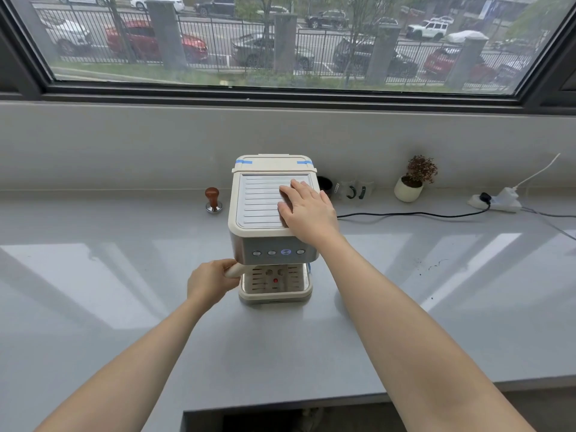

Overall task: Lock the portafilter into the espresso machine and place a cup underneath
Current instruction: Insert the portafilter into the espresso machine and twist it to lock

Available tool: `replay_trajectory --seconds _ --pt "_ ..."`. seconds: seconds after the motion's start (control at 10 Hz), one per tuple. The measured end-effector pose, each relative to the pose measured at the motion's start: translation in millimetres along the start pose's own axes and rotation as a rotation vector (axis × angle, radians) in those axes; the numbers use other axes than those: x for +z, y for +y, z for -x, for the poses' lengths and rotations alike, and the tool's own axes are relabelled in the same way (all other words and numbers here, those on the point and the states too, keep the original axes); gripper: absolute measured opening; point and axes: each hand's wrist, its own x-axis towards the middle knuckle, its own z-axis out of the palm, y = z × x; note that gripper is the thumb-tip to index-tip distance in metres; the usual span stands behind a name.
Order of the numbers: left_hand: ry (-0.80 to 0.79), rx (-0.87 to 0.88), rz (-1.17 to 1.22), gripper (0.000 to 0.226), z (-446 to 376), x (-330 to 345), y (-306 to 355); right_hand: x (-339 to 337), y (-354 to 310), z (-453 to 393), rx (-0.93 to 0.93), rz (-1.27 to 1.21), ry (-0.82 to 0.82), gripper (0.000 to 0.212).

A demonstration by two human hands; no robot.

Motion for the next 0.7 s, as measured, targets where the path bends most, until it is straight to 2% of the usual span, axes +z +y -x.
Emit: replay_trajectory --seconds 0.4,0.7 --pt "0.056 -0.016 0.052 0.010 10.1 5.2 5.6 0.0 0.8 -0.7 0.008 0.006 -0.009 0.048" --pt "0.093 -0.105 0.111 0.036 27.1 20.3 17.2 -0.4 -0.4 0.6 0.011 0.008 -0.009 0.048"
